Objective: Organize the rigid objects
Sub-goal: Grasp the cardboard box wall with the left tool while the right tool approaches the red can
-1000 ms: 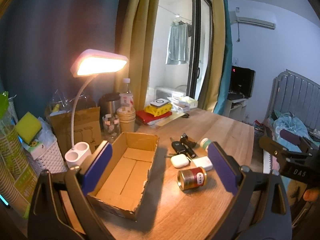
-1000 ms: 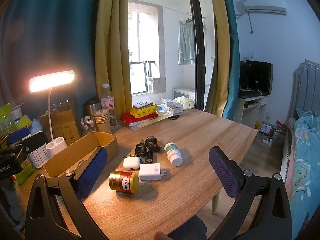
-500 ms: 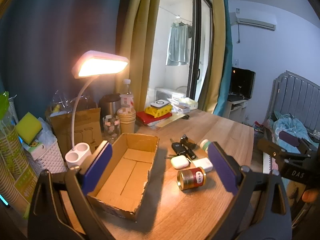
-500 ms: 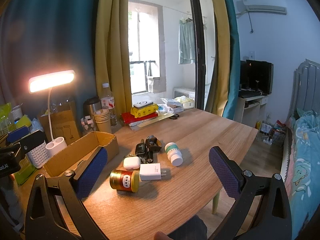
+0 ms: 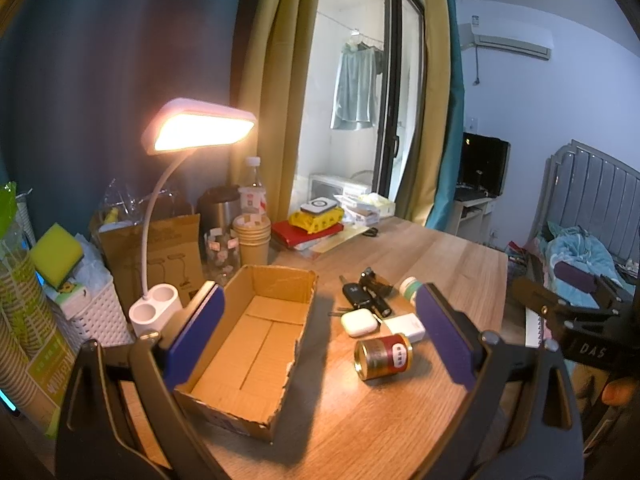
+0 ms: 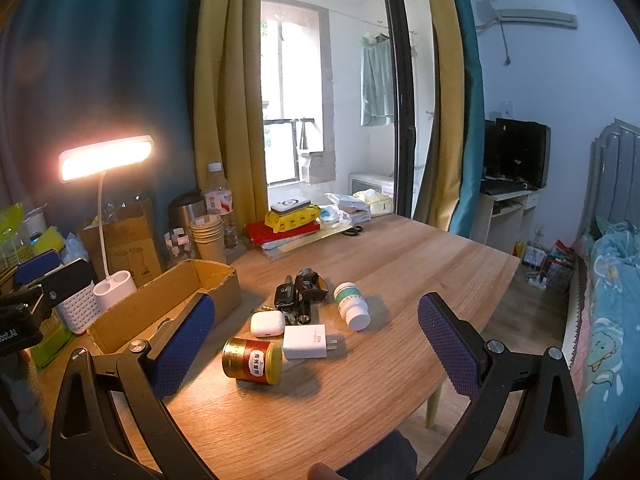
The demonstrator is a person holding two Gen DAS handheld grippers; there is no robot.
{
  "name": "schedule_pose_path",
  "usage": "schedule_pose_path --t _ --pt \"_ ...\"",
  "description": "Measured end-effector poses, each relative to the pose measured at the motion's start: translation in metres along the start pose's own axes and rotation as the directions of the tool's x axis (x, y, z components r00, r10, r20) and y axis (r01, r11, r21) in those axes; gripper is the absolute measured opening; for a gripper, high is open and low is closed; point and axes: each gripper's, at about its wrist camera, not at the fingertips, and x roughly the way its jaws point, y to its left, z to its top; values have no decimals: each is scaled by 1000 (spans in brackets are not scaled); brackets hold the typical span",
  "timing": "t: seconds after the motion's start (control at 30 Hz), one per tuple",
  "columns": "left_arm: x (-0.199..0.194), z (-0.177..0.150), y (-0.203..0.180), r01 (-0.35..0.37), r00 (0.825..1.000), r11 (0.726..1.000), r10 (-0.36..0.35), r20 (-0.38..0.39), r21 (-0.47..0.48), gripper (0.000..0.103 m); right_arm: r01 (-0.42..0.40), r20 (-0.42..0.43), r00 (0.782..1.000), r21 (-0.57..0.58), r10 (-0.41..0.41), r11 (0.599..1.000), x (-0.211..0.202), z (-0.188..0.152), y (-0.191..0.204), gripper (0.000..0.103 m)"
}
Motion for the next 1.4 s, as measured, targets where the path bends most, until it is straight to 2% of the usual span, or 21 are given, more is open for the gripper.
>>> schedule_pose_path --t 0.33,0.43,0.63,0.8,0.9,1.03,1.13,1.2,1.23,1.3,1.4 --pt "13 -2 2 -25 999 1000 25 -27 11 97 -9 -14 1000 -1 9 1000 6 -3 3 103" --pt "31 -4 12 -51 996 998 53 -72 27 97 -13 -34 999 1 13 1000 14 -7 3 103" --pt "73 -8 47 -98 977 994 107 -184 57 97 -24 -88 996 8 24 1000 37 -17 2 103" --pt "108 -21 79 -152 946 977 187 -264 147 97 -41 -140 989 16 43 999 59 -28 3 103" --pt "132 -33 105 -157 915 976 200 -349 148 97 -51 -171 984 18 53 999 72 -34 5 103" --pt "150 -45 130 -146 885 983 181 -428 114 97 -55 -204 977 27 59 998 86 -43 2 103" --pt "161 -54 141 -121 868 989 145 -475 81 97 -58 -223 973 39 66 998 96 -49 0 103" --pt "169 -62 151 -104 849 994 102 -518 25 96 -66 -241 968 47 76 997 103 -55 -1 103" --pt "173 -64 154 -91 842 996 78 -534 2 94 -70 -247 966 49 80 996 106 -57 -1 103" --pt "178 -71 157 -70 822 997 40 -568 -31 71 -74 -255 963 54 85 996 109 -60 -2 103" --pt "181 -78 149 -49 804 999 27 -593 -22 60 -83 -259 961 58 96 995 111 -63 -3 103"
